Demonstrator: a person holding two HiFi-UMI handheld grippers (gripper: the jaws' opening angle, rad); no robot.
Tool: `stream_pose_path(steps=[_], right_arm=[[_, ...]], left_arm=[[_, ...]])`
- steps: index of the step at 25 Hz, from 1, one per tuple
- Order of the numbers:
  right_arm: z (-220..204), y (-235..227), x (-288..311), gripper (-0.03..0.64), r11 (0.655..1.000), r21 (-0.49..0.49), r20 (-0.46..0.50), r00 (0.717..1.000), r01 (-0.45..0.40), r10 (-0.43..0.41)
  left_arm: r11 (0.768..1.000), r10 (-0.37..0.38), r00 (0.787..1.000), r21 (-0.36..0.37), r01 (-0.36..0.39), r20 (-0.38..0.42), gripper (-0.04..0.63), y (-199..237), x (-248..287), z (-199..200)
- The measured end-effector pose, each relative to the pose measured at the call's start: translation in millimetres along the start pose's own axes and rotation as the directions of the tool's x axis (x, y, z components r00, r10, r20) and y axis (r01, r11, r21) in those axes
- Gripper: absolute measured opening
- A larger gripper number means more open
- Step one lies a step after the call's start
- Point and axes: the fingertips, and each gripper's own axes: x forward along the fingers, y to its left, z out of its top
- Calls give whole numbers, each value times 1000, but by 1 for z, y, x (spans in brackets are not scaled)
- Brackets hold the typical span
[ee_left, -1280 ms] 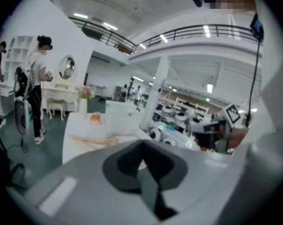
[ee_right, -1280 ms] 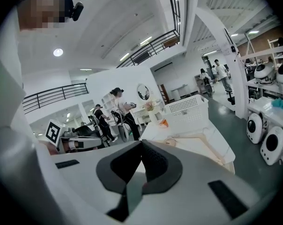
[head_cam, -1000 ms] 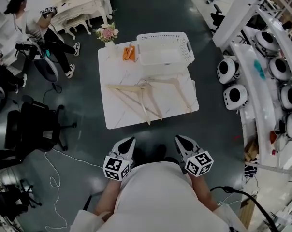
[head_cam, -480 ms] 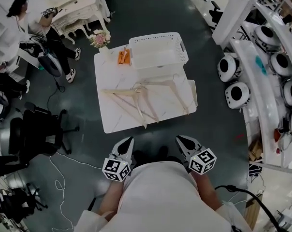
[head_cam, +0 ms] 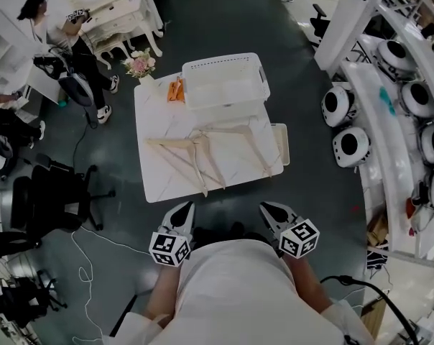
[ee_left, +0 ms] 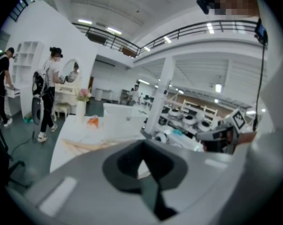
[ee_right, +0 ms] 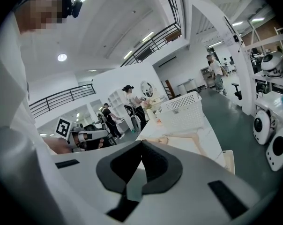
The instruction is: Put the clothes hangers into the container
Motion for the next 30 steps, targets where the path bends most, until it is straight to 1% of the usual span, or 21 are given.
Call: stream_pose_path(steps=[5,10,15,20,25,30], right_arm=[[-1,-14,-1,2,1000,10,-37,999,-9,9],[3,-17,9,2,999,7,-59,998,-32,33],[10,-17,25,2,999,-4,-61,997,-45,44],[17,-29,40,2,1000,14,-44,999,-15,16],[34,-39,61,2,1000,16,-37,999,3,-2],[48,-47,90,2,1000,24,-48,999,20,-19]], left_arm=[[1000,26,999,-5,-26,-24,1,3,5,-2],[999,43,998,-24,-44,-35,0,10,3,-4],[999,40,998,-21,-41,-46,0,18,9,-4],[999,39,997,-14,-40,-66,0,37,25,-5],[999,27,997,-16,-28,-72,0,59,47,9],[999,36,995,-15,-38,-88,0,91,67,16]])
